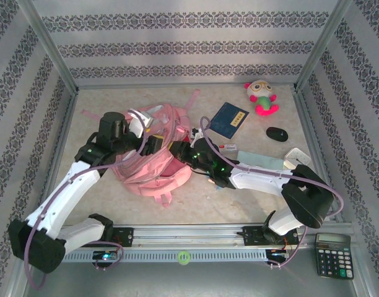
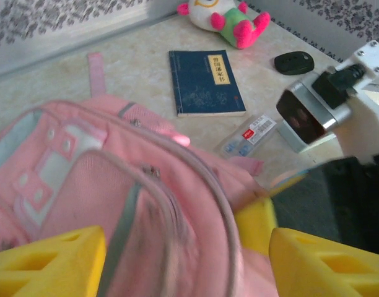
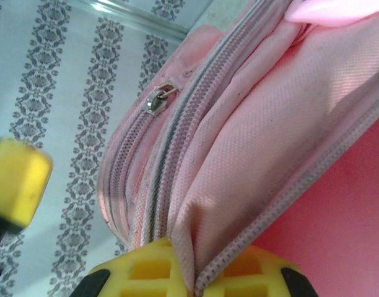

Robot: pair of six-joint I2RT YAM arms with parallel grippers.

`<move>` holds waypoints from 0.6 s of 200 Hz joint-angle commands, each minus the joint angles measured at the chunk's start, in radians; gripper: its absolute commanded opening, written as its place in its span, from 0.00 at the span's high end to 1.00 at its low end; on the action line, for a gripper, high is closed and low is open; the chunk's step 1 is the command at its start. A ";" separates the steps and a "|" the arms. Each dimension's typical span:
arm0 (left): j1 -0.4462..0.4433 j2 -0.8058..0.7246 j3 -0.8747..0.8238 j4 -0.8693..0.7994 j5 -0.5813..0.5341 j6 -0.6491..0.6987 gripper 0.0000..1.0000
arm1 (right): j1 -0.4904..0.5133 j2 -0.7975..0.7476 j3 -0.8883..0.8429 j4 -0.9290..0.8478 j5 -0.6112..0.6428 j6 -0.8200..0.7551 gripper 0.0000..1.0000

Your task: Pack the student bag

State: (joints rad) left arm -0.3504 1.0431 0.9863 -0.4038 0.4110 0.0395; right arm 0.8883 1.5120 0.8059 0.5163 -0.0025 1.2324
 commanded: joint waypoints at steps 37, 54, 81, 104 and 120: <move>0.010 -0.247 -0.081 -0.385 -0.088 -0.399 0.35 | 0.042 0.023 0.118 0.154 0.225 -0.021 1.00; 0.007 -0.290 -0.142 -0.386 -0.040 -0.481 0.40 | 0.057 0.036 0.139 0.159 0.257 -0.029 1.00; 0.000 -0.311 -0.240 -0.303 0.051 -0.615 0.49 | 0.067 0.060 0.173 0.159 0.257 -0.028 1.00; -0.023 -0.287 -0.268 -0.286 0.064 -0.669 0.51 | 0.075 0.068 0.187 0.158 0.264 -0.031 1.00; -0.036 -0.273 -0.279 -0.286 0.046 -0.670 0.51 | 0.081 0.068 0.192 0.153 0.276 -0.039 1.00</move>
State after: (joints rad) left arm -0.3622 0.7631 0.7162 -0.6971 0.4385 -0.5411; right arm 0.9543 1.5890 0.9360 0.5507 0.1928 1.2274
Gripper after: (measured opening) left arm 0.489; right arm 0.063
